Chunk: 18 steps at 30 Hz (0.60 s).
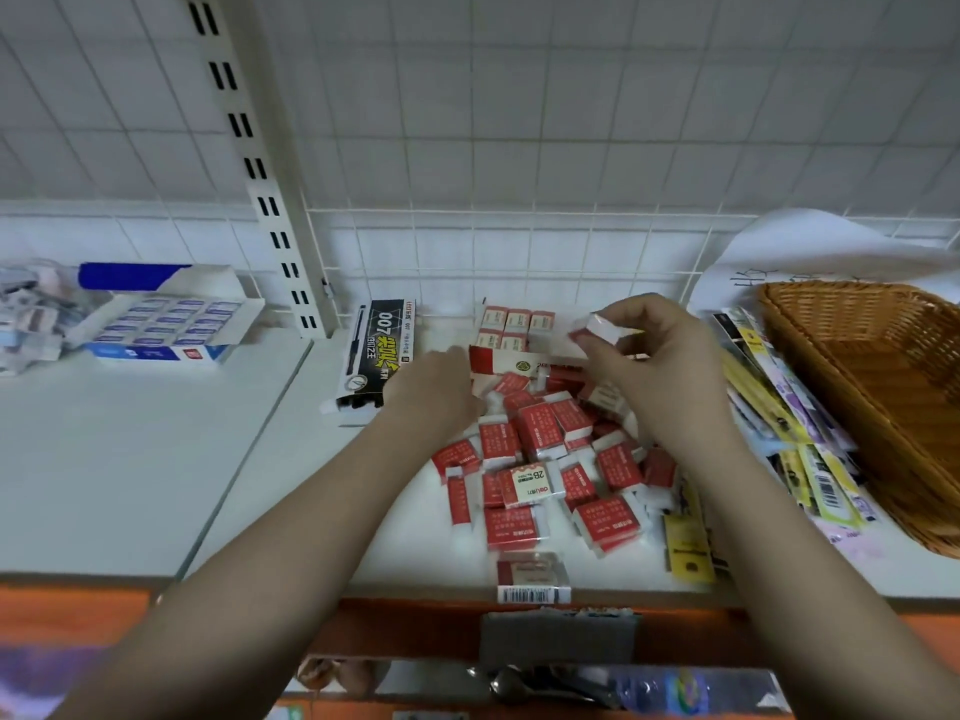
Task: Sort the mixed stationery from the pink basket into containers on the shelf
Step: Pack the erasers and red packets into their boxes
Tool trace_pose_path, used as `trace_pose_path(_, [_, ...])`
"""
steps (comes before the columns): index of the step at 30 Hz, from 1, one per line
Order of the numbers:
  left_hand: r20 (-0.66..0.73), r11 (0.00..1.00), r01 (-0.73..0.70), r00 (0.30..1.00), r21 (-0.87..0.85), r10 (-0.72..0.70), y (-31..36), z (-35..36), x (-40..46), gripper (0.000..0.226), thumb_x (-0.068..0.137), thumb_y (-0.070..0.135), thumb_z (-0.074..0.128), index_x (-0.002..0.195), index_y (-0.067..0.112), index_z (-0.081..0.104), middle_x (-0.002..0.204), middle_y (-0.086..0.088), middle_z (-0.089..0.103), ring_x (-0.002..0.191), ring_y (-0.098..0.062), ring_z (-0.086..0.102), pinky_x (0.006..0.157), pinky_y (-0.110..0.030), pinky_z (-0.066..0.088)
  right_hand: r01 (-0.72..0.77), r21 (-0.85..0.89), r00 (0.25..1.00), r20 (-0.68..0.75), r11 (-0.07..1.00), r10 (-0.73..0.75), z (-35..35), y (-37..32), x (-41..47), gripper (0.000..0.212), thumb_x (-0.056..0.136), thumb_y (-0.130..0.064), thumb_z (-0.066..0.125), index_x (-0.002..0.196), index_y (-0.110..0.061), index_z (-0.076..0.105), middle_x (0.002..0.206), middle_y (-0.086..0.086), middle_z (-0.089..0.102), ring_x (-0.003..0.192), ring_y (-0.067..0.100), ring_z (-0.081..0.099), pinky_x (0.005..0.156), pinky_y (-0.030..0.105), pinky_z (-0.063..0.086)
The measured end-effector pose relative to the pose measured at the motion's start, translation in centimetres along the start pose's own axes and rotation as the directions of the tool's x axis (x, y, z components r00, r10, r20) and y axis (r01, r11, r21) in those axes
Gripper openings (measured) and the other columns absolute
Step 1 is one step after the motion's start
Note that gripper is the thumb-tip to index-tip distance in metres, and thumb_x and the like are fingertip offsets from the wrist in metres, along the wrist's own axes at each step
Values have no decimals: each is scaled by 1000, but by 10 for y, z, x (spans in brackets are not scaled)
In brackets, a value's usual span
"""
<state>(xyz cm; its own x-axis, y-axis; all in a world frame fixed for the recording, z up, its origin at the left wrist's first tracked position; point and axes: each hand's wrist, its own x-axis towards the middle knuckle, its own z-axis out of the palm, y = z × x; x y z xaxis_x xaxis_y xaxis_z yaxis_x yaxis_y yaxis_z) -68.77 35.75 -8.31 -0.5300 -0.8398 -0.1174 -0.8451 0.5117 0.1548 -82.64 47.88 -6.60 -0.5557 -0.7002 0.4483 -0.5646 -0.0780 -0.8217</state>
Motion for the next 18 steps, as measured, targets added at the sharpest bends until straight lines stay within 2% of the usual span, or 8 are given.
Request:
trace_pose_path(2, [-9, 999, 30, 999, -31, -31, -3, 0, -5, 36, 89, 34, 57, 112, 10, 43, 98, -4, 53, 90, -23, 53, 69, -34, 44, -51, 43, 999, -6, 998, 51, 4, 0, 11, 16, 84, -23, 69, 87, -25, 53, 87, 7, 69, 57, 6, 54, 52, 19, 45])
trace_pose_path(4, [-44, 996, 41, 998, -76, -44, -5, 0, -9, 40, 86, 33, 60, 113, 8, 42, 104, -7, 57, 94, -26, 55, 67, -34, 41, -112, 63, 994, 18, 992, 111, 10, 2, 23, 21, 89, -27, 63, 84, -29, 43, 82, 15, 64, 68, 23, 56, 65, 37, 55])
trace_pose_path(6, [-78, 991, 41, 996, -129, -52, -8, -2, -13, 45, 84, 31, 63, 115, 7, 41, 105, -9, 59, 96, -29, 57, 68, -34, 42, -111, 94, 993, 60, 989, 105, 16, 3, 32, 25, 92, -25, 57, 81, -27, 35, 87, 9, 60, 77, 18, 59, 79, 47, 54])
trace_pose_path(8, [-119, 977, 49, 990, -208, -75, -11, -5, -17, 47, 83, 29, 63, 118, 6, 40, 98, -8, 59, 89, -28, 57, 66, -33, 42, -78, 147, 993, 103, 986, 63, 23, 5, 41, 26, 93, -18, 53, 80, -24, 32, 106, 3, 63, 85, 16, 66, 76, 47, 56])
trace_pose_path(9, [-145, 967, 46, 986, -252, -85, -13, -7, -20, 46, 83, 28, 62, 118, 7, 41, 95, -7, 58, 85, -26, 55, 65, -32, 42, -65, 139, 993, 110, 988, 50, 25, 6, 46, 27, 92, -15, 53, 78, -23, 31, 104, -1, 63, 82, 21, 68, 67, 41, 57])
trace_pose_path(12, [-203, 913, 4, 975, -408, -95, -20, -9, -29, 29, 83, 22, 62, 108, 14, 50, 88, -1, 59, 74, -18, 53, 59, -26, 41, -23, 17, 992, 128, 1000, 21, 30, 10, 56, 24, 90, -17, 57, 80, -21, 36, 78, -5, 53, 58, 15, 62, 42, 20, 41])
trace_pose_path(15, [-213, 812, -27, 970, -583, -121, -25, -2, -41, 15, 82, 16, 67, 94, 17, 59, 76, 4, 59, 59, -10, 52, 56, -25, 48, 39, -136, 972, 234, 990, -6, 33, 19, 67, 12, 88, -23, 62, 96, -19, 53, 70, 0, 56, 36, 4, 43, 44, 24, 42])
trace_pose_path(18, [-221, 774, -59, 969, -630, -107, -29, 4, -50, 12, 83, 19, 70, 92, 18, 62, 72, 8, 56, 56, -8, 53, 58, -24, 49, -38, -194, 948, 302, 980, 97, 35, 25, 75, 19, 86, -20, 66, 105, -19, 64, 74, -7, 61, 46, 8, 56, 56, 25, 52])
